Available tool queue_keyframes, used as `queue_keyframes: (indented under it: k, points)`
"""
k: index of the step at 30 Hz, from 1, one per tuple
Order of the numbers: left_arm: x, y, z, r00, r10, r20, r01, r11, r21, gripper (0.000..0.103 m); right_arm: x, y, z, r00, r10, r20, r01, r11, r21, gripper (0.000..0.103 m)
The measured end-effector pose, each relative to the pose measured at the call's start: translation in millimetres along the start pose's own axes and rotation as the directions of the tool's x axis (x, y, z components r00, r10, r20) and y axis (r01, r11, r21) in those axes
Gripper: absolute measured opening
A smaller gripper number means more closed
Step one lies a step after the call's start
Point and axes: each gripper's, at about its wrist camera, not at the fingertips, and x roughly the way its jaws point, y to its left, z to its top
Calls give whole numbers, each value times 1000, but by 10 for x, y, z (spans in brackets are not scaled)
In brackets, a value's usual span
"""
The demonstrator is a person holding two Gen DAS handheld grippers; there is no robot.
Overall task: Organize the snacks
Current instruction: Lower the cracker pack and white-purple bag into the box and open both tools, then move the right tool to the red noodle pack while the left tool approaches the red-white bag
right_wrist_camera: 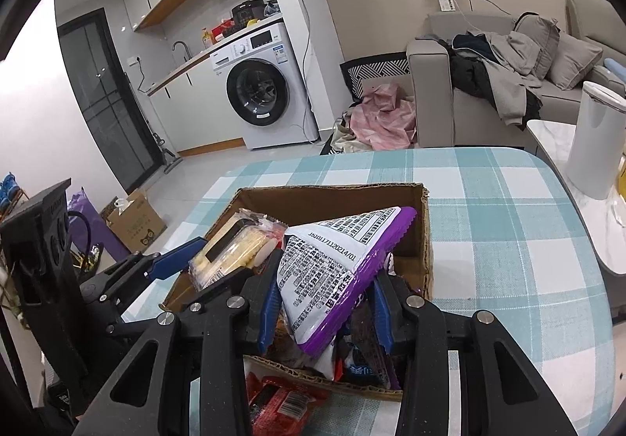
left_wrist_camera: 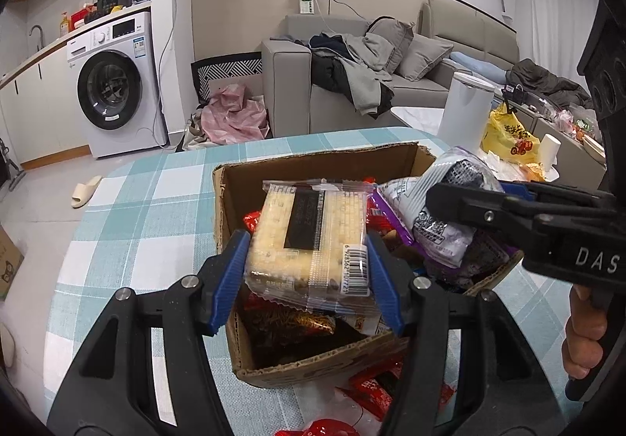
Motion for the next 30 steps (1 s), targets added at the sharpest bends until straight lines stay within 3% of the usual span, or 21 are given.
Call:
queue_keyframes:
  k: [5,10,12,14,18,22,30]
  points:
    - [10,-16,-29,1000,-5,-10,5,1000,5,57,92,68,-59,999,-21,-38,19,999,-43,40]
    - [-26,25,-24,1000,-19,-18,18,1000,-12,57,52,135,-90,999,-41,-34,37,995,-92,48]
    - [-52,43,-19,1000,-15,-16,15,1000,-11,58,11,144,-92,999,-49,-20,47,993,-105,52]
    - [-85,57,-34,1000,-22,-18,22,1000,-12,59,-54,127,-90,998,-69,4,69,992,-108,67]
    - [-200,58,-66,999,-35,-10,35,999,-9,65,-169,56,-83,998,-64,25,66,994,-87,77]
    - [-357,46,-80,1000,-13,26,12,1000,11,81,-275,18,-100,995,-93,46,96,992,-82,86]
    - [-645,63,-143,999,-24,35,23,1000,11,90,-461,-28,-195,992,-97,76,100,994,-41,101]
